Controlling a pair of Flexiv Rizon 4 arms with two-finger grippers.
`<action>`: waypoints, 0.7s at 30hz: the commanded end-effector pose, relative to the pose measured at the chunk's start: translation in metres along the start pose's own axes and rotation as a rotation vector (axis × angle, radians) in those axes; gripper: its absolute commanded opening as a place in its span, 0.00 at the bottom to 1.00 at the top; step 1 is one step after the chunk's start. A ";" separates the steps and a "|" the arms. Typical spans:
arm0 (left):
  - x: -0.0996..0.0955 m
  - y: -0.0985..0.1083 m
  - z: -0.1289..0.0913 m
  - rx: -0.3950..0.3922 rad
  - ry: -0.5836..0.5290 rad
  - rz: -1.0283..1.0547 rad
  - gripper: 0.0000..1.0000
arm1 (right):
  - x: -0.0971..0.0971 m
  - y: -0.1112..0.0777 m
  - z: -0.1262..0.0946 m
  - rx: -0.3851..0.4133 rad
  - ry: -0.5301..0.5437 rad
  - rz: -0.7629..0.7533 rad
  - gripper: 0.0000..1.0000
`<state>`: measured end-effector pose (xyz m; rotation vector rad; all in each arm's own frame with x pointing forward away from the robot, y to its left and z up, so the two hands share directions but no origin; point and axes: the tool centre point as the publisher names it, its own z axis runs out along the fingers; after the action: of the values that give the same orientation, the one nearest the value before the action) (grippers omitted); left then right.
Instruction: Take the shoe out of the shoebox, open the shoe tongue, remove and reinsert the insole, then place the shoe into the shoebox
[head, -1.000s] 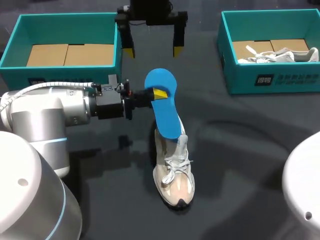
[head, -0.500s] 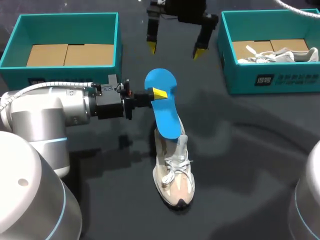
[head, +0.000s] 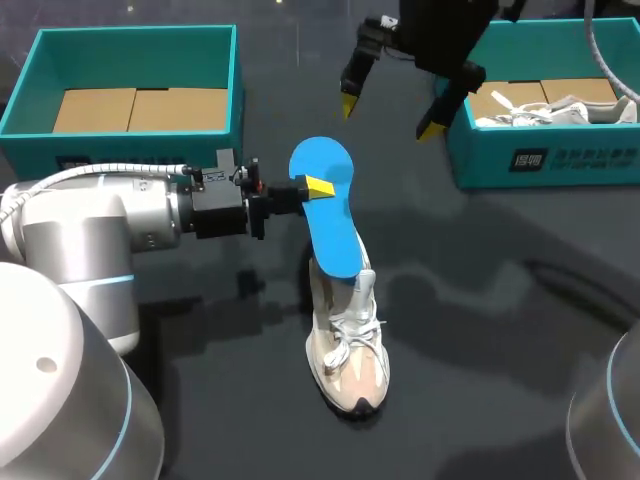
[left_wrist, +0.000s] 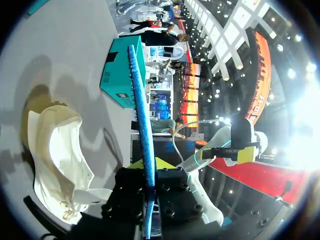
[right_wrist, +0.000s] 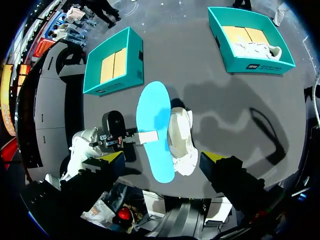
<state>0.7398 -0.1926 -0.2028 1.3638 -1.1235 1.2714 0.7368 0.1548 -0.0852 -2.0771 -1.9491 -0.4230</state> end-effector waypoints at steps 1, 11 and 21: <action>-0.001 0.001 0.000 0.001 0.001 0.000 0.00 | -0.012 -0.001 0.009 0.003 0.646 0.000 1.00; -0.001 0.001 0.000 0.001 0.001 0.000 0.00 | -0.023 -0.004 0.022 -0.007 0.811 0.000 1.00; -0.001 0.001 0.000 0.001 0.001 0.000 0.00 | -0.026 -0.007 0.033 -0.015 0.898 0.014 1.00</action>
<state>0.7398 -0.1927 -0.2028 1.3638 -1.1235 1.2712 0.7321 0.1457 -0.1191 -1.7645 -1.6346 -0.8510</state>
